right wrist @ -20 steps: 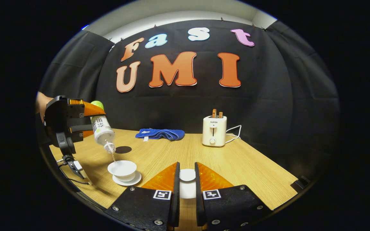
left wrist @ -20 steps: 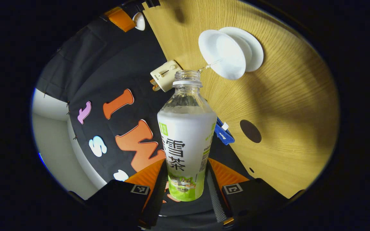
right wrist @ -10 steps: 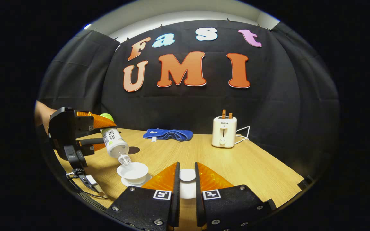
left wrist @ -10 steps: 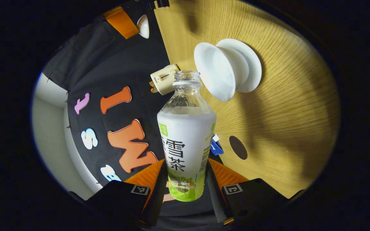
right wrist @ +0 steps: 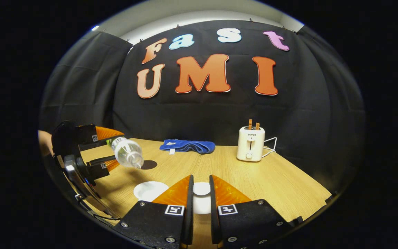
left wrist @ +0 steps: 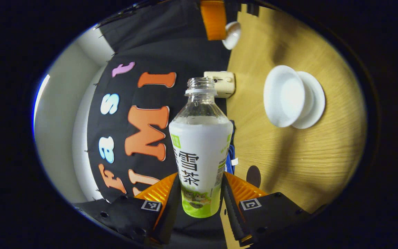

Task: Open the teacup lid with one hand, grasp the water bottle and pour water into the teacup with the other hand; after pouring, place the water bottle on the coaster and then close the teacup lid.

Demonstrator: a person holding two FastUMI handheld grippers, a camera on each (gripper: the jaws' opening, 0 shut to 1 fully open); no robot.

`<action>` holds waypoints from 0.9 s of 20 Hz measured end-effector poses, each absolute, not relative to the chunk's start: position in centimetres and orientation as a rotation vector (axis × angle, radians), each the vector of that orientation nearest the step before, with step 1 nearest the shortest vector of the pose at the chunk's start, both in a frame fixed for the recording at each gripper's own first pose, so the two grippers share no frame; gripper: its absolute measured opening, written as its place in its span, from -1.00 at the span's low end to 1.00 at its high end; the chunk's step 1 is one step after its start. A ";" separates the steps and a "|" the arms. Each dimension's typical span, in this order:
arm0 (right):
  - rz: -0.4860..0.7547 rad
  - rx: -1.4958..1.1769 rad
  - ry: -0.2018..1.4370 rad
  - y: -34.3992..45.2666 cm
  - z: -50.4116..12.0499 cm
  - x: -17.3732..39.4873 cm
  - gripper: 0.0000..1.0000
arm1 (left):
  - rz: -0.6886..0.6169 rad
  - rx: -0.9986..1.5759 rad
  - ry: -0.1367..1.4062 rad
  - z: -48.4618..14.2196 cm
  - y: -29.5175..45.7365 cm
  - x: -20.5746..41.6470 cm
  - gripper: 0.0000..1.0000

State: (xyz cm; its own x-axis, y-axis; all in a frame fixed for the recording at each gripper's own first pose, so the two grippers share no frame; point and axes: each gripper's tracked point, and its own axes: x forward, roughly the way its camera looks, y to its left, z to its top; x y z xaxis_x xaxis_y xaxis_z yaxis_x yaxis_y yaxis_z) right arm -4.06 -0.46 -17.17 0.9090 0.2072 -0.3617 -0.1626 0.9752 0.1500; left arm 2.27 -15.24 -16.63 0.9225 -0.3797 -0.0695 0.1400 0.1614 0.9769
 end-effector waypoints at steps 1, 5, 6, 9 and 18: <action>0.197 0.121 0.382 0.0 -16.9 -3.8 -0.58 | -0.342 1.265 -0.220 -15.2 -14.9 2.6 0.28; 0.225 0.133 0.362 1.8 -16.0 -2.8 -0.58 | -0.275 0.877 -0.163 -11.7 -13.2 4.4 0.29; 0.231 0.132 0.360 2.2 -15.8 -2.7 -0.58 | -0.278 0.790 -0.121 -11.6 -13.0 5.2 0.29; 0.243 0.130 0.363 3.4 -15.8 -2.2 -0.58 | -0.268 0.522 -0.038 -10.7 -12.5 7.8 0.36; 0.252 0.134 0.394 5.3 -16.5 -1.7 -0.58 | -0.282 -0.035 0.187 -15.1 -11.2 14.4 0.32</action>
